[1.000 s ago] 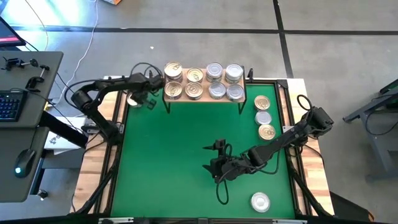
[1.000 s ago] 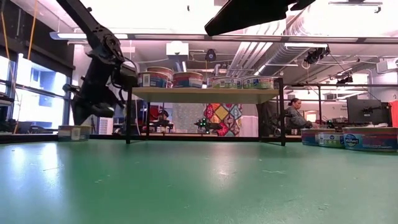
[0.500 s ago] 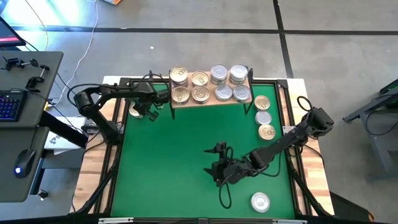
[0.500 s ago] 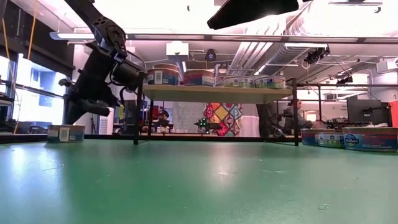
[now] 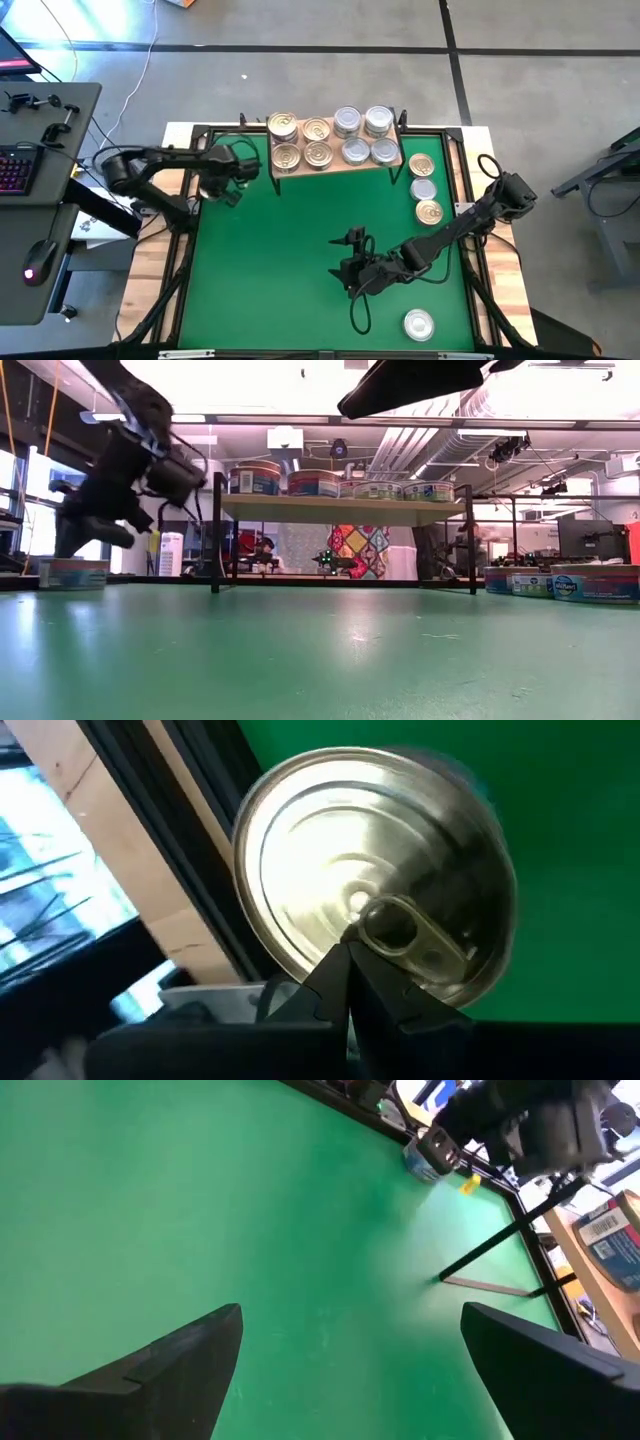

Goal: Stack canned seafood by type on shelf
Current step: Stack the blue tuna can on top of the other blue tuna can on the shelf

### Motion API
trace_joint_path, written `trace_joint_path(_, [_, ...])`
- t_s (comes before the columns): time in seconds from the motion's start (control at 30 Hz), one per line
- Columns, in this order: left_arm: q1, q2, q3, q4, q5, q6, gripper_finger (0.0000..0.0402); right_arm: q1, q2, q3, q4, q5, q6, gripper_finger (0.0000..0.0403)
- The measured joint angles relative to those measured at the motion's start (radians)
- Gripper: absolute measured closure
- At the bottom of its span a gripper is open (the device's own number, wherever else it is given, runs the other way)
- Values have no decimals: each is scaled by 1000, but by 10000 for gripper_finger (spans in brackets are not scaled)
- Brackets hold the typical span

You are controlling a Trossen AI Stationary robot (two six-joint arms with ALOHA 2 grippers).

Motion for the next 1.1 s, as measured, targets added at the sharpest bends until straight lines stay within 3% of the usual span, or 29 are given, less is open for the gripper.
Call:
trace_joint_path(0.27, [-82, -191, -90, 56, -13, -86, 401, -1, 0, 0, 21, 0, -8, 34])
trace_joint_path(0.43, [-188, -243, -110, 80, 42, -140, 401, -1, 0, 0, 25, 0, -13, 34])
trace_joint_path(0.7, [-462, -246, -117, 143, 87, -313, 401, 27, -4, 0, 8, 29, -35, 34])
trace_joint_path(0.87, [-658, -247, -115, 205, 93, -458, 401, 79, -68, 0, -147, 128, 48, 34])
trace_joint_path(0.93, [-738, -249, -113, 283, 98, -509, 401, 105, -106, 0, -230, 162, 120, 34])
trace_joint_path(1.1, [-901, -235, -123, 708, 207, -544, 401, 159, -187, 0, -418, 186, 316, 34])
